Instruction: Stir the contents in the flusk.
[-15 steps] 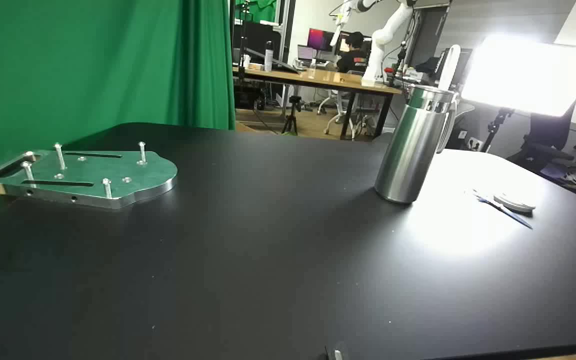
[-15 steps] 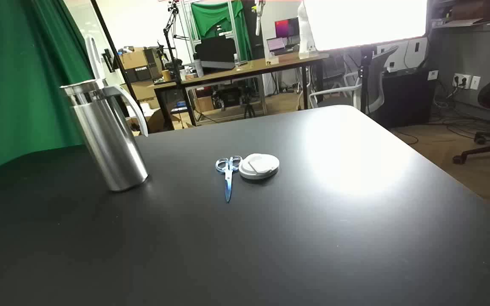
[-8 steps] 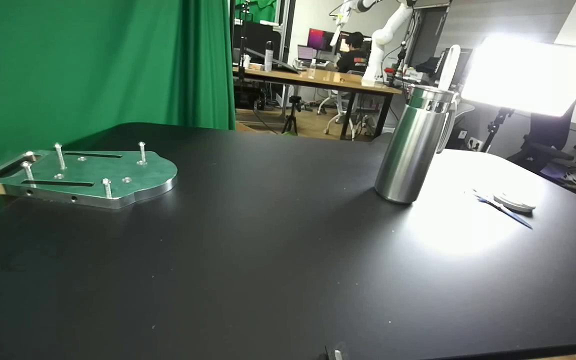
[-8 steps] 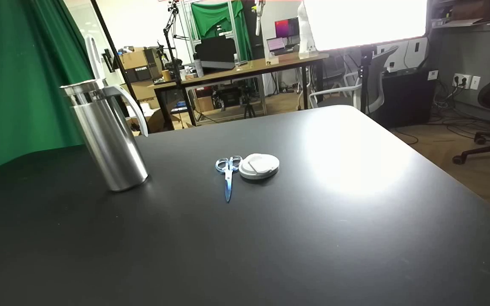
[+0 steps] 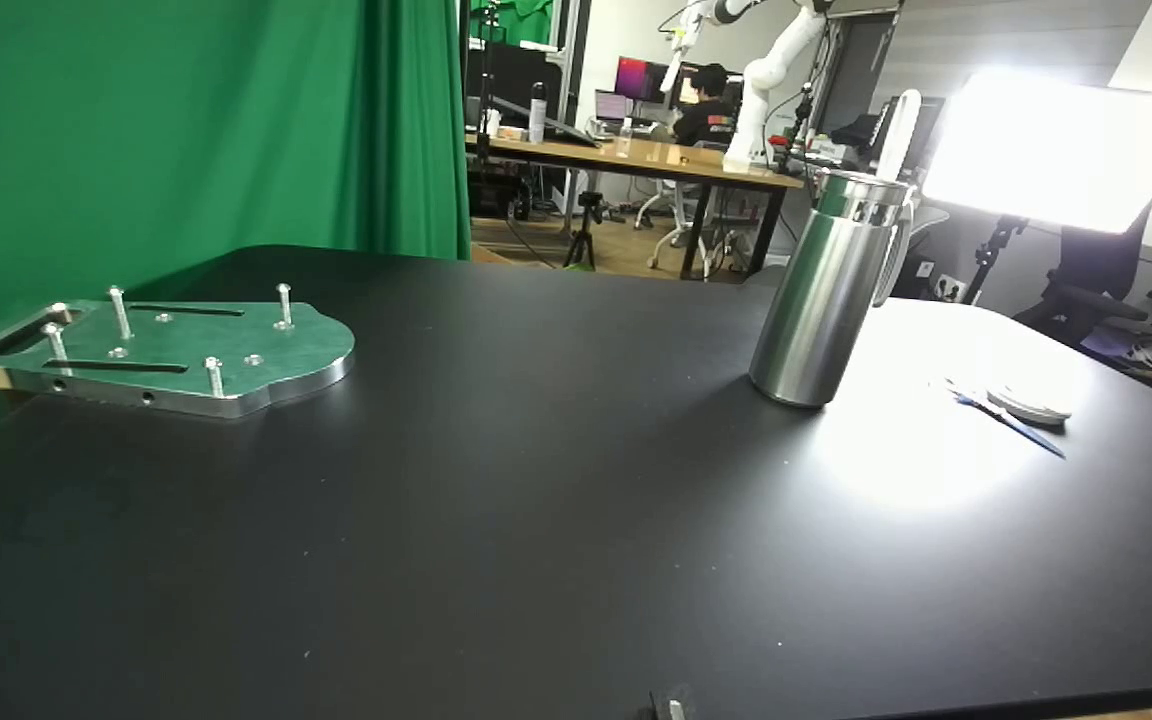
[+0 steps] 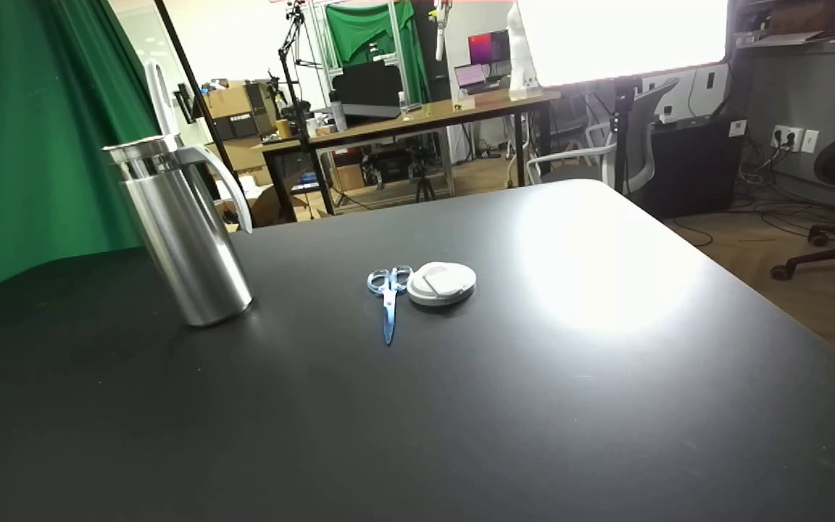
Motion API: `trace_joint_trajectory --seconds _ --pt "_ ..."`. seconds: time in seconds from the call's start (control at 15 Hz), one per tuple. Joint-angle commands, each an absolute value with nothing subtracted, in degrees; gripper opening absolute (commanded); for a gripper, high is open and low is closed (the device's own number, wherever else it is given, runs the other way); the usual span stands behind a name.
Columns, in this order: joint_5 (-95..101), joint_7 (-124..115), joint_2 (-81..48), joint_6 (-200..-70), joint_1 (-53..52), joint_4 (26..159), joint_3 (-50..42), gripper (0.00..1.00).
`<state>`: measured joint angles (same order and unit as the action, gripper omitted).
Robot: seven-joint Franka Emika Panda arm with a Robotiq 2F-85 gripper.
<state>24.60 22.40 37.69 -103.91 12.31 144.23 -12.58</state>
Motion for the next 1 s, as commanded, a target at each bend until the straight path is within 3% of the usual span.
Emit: trace_joint_trajectory --seconds 0.0,0.93 --pt "21.92 19.93 34.16 -107.26 9.57 141.68 -13.08 1.0" --pt "-0.33 18.78 10.11 -113.62 1.31 120.49 -8.08 1.0"
